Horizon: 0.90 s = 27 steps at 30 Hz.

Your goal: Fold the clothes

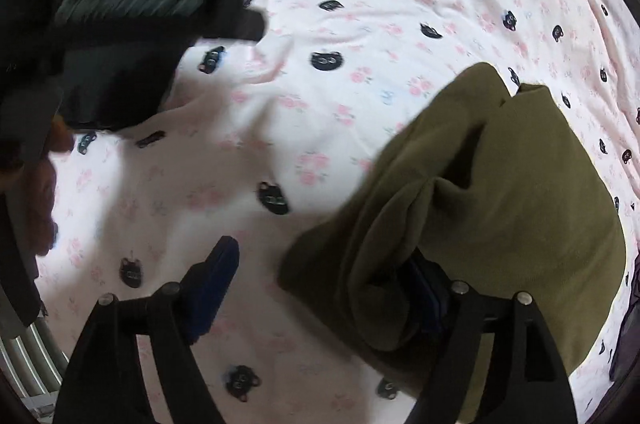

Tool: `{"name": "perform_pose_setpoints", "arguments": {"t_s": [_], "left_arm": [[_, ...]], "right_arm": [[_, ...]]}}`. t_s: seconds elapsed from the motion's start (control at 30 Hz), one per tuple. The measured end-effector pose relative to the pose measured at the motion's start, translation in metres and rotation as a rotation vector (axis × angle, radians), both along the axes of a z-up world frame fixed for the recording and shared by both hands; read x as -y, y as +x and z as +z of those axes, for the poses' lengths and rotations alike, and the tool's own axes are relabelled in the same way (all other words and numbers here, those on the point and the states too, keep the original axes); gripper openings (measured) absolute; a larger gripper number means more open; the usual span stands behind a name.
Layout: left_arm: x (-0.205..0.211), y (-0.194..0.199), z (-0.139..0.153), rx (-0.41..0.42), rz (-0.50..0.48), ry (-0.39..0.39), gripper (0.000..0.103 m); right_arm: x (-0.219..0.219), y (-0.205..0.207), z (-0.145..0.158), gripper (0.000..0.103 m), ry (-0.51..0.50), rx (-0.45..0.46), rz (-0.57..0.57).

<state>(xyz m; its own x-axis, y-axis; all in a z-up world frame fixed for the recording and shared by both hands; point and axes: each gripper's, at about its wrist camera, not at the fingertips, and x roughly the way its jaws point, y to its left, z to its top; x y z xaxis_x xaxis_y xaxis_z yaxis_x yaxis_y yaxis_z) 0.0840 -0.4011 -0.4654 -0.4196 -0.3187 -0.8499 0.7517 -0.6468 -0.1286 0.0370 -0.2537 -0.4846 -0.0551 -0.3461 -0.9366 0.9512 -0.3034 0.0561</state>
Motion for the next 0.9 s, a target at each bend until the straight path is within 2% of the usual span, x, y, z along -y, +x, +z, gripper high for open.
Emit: {"name": "perform_pose_setpoints", "arguments": {"t_s": [0.13,0.27,0.33,0.43,0.5,0.53,0.6,0.67,0.73,0.77,0.83,0.9], "left_arm": [[0.0,-0.018,0.013,-0.017,-0.059,0.004,0.084],[-0.015,-0.048,0.023,-0.051,-0.152,0.028,0.084],[-0.034,-0.072,0.028,-0.08,-0.245,0.055,0.084],[-0.066,-0.107,0.029,-0.101,-0.385,0.099,0.084],[-0.097,-0.134,0.025,-0.096,-0.505,0.122,0.084],[-0.113,-0.147,0.022,-0.085,-0.561,0.129,0.084],[-0.141,-0.168,0.014,-0.047,-0.646,0.122,0.084],[-0.16,-0.185,0.002,0.008,-0.694,0.082,0.084],[-0.154,-0.197,-0.013,0.076,-0.644,0.035,0.084],[-0.145,-0.198,-0.017,0.079,-0.607,0.042,0.084],[-0.118,-0.197,-0.03,0.083,-0.51,0.07,0.084],[-0.097,-0.193,-0.053,0.094,-0.469,0.147,0.09]], "right_arm": [[-0.028,-0.001,0.024,0.081,-0.15,0.087,0.047],[-0.061,0.013,0.051,0.082,-0.246,0.065,0.227],[-0.082,0.01,0.062,0.082,-0.277,0.066,0.245],[-0.123,-0.023,0.075,0.082,-0.328,0.071,0.114],[-0.15,-0.059,0.075,0.082,-0.339,0.063,-0.034],[-0.164,-0.078,0.073,0.082,-0.339,0.058,-0.114],[-0.187,-0.118,0.055,0.082,-0.295,0.105,-0.248],[-0.195,-0.134,0.04,0.082,-0.266,0.14,-0.283],[-0.199,-0.142,0.025,0.082,-0.246,0.169,-0.288],[-0.197,-0.137,0.017,0.083,-0.225,0.16,-0.266],[-0.19,-0.124,0.002,0.085,-0.178,0.131,-0.213],[-0.184,-0.111,-0.014,0.092,-0.143,0.1,-0.167]]}}
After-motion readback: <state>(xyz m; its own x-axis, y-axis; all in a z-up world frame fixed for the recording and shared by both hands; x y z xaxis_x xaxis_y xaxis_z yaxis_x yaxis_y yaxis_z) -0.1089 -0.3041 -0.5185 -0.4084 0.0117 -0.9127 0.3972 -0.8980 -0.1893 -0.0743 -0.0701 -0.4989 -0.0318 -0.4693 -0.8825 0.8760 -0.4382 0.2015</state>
